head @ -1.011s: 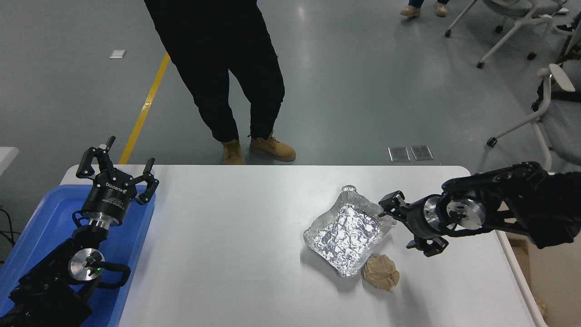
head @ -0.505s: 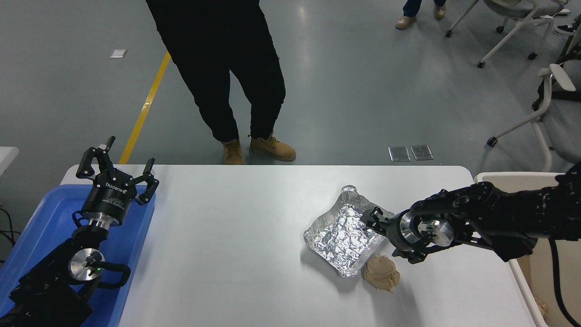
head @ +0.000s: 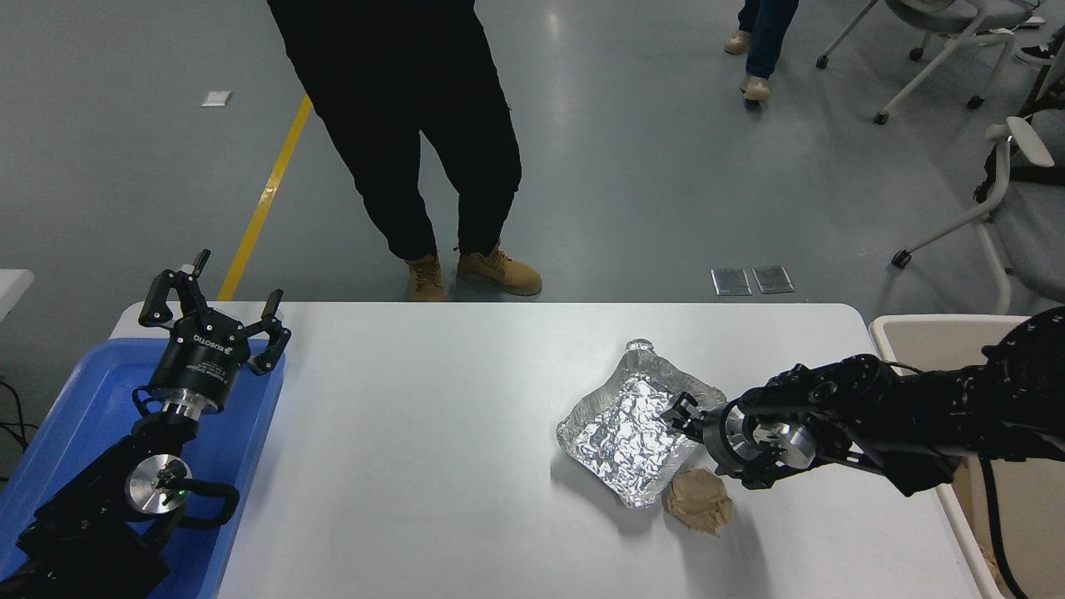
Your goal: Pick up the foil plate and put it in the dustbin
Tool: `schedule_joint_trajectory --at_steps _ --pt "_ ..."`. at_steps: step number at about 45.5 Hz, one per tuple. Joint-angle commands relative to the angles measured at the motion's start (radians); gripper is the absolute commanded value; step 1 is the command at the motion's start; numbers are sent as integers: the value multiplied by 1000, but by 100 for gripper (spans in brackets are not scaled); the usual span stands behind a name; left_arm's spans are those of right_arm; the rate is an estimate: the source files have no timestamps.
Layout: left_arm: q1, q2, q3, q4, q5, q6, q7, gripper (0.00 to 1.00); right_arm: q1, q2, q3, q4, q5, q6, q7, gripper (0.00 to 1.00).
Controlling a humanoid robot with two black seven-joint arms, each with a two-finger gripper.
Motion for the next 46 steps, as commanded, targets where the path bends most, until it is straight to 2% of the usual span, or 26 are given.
schedule_joint_trajectory --at_steps 1,8,12,18,21,23,29,46 --pt "0 0 0 -1 0 1 0 98 -30 16 6 -46 -1 -11 1 62" --pt "0 0 0 -1 1 1 0 98 -32 18 6 -46 -1 -11 2 46" --pt "0 0 0 1 0 -1 0 98 -30 18 6 -46 -1 -11 4 44" --pt "0 0 0 -1 0 1 0 98 -30 19 6 -46 -1 -11 4 33" --pt "0 0 0 -1 0 1 0 98 -30 19 6 -46 -1 -10 4 23" --pt "0 0 0 -1 0 1 0 98 -32 19 6 -46 -1 -8 6 12" --pt "0 0 0 -1 0 1 0 98 -30 19 6 -46 -1 -8 6 0" --pt "0 0 0 1 0 1 0 98 16 13 5 -39 6 0 6 0"
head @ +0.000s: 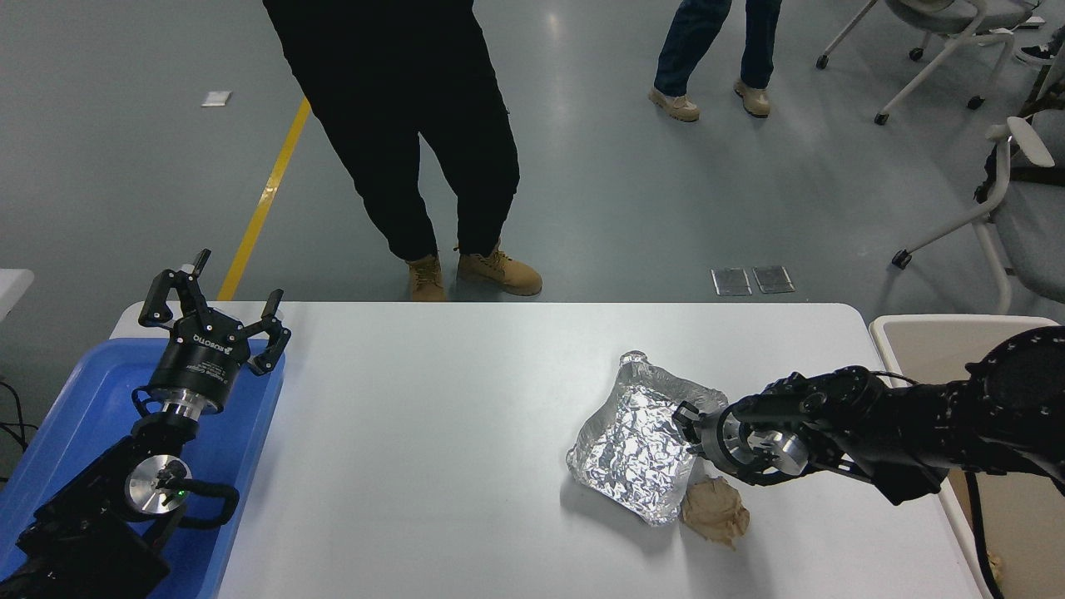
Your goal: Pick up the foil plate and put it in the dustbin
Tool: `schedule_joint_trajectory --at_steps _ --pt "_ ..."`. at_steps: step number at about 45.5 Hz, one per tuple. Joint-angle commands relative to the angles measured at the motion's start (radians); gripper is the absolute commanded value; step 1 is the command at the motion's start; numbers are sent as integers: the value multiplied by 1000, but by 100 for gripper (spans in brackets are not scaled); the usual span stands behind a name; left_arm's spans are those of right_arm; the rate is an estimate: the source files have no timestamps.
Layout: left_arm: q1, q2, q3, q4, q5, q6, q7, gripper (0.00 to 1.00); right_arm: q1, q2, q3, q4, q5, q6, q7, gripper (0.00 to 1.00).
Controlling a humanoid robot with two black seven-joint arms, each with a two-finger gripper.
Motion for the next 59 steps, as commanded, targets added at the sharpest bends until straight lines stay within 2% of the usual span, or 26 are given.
schedule_joint_trajectory --at_steps 1,12,33,46,59 --pt "0 0 0 0 0 1 0 98 42 -8 -1 8 9 10 0 0" --pt "0 0 0 0 0 -1 0 98 166 -104 -9 69 24 61 -2 0" --pt "0 0 0 0 0 -1 0 98 581 -428 -37 260 28 283 -3 0" --pt "0 0 0 0 1 1 0 98 776 -523 -95 261 28 395 -3 0" --pt "0 0 0 0 0 -1 0 98 822 -562 -121 261 26 423 -3 0"
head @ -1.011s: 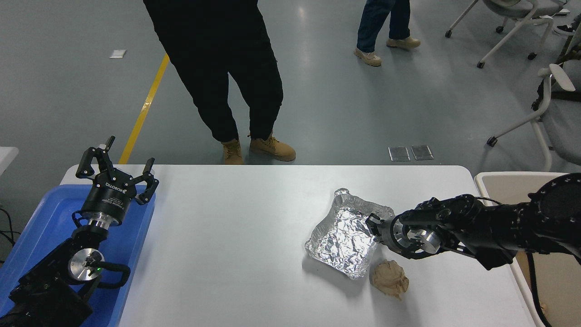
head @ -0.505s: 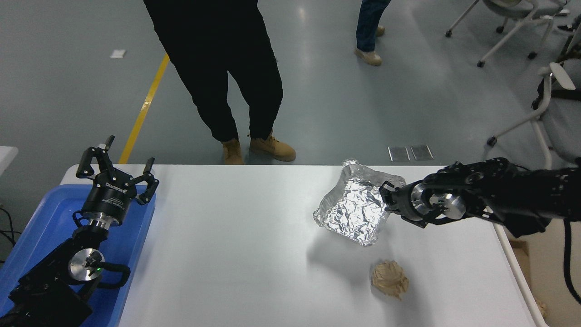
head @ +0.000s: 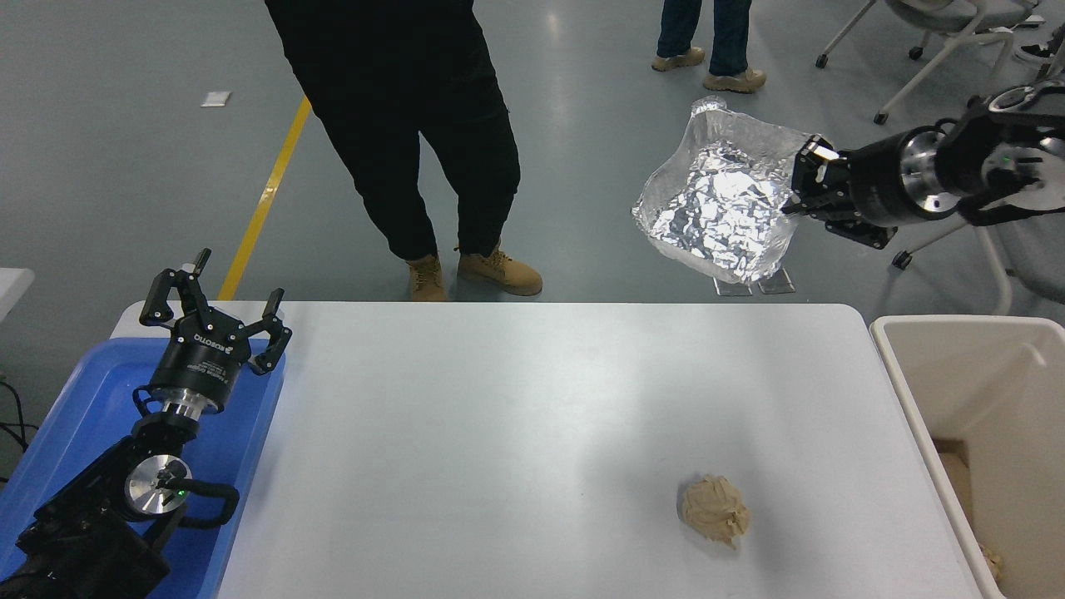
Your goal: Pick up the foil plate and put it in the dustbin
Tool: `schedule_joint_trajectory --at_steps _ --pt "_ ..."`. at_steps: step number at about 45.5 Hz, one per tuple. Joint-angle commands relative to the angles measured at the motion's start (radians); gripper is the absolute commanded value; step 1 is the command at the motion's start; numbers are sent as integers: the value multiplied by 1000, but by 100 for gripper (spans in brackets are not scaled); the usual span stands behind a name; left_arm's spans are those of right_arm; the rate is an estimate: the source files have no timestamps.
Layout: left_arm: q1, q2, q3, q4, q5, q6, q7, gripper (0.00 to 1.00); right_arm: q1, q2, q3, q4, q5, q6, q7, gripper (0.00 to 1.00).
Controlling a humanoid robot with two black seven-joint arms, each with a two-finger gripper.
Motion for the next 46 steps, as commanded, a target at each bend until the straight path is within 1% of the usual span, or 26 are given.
schedule_joint_trajectory --at_steps 1,14,36,43,46 --pt "0 2 0 0 0 -1 0 98 61 -50 -20 5 -1 39 0 0" --pt "0 0 0 0 0 0 0 98 41 -54 -23 -12 -9 30 0 0" --pt "0 0 0 0 0 0 0 98 -327 -56 -18 -549 5 26 -6 0" --pt "0 0 0 1 0 -1 0 98 -439 -91 -6 -668 7 24 -8 0" --pt "0 0 0 0 0 0 0 98 -494 -105 -5 -714 34 24 -8 0"
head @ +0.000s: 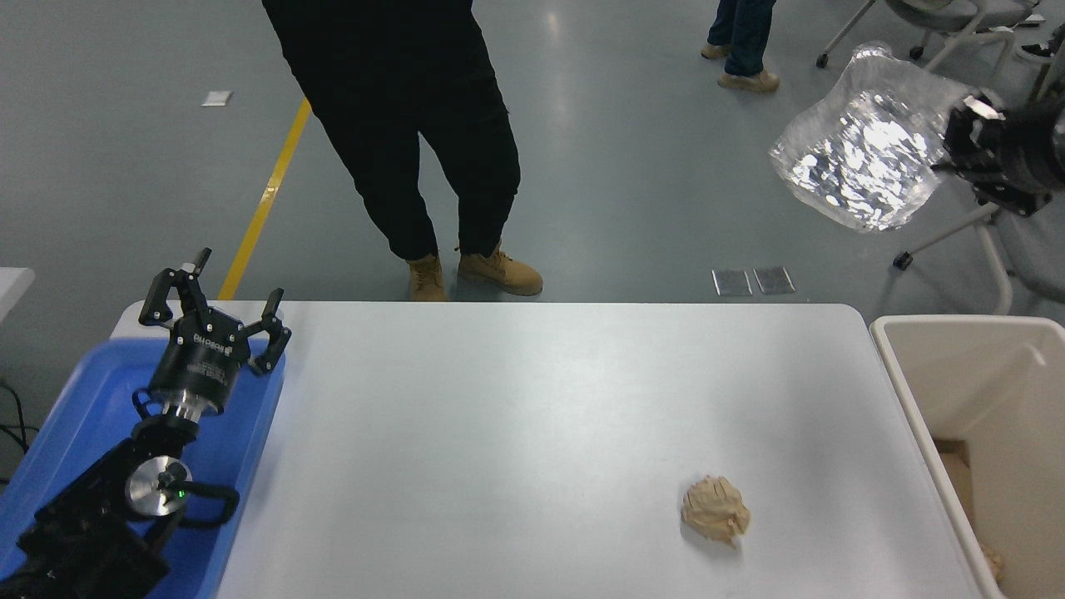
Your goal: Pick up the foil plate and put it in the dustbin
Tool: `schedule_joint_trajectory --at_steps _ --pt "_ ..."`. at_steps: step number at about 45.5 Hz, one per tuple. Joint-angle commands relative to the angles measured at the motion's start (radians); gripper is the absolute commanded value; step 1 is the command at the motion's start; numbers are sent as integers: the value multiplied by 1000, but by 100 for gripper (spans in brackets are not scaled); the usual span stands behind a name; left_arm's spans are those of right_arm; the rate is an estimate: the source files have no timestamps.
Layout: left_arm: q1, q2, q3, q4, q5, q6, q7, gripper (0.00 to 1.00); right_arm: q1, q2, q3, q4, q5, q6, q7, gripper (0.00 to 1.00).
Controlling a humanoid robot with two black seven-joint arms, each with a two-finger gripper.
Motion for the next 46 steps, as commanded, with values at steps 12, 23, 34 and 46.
schedule_joint_trajectory --at_steps 12,23,34,46 --pt "0 0 0 0 0 0 0 98 -477 -42 24 -349 219 -104 -2 0" --pt "0 0 0 0 0 1 0 98 -715 -27 206 -347 266 -302 -2 0" --pt "0 0 0 0 0 1 0 98 -879 40 383 -349 266 -431 -1 0" --pt "0 0 0 1 0 0 0 98 -968 131 438 -358 266 -511 -1 0"
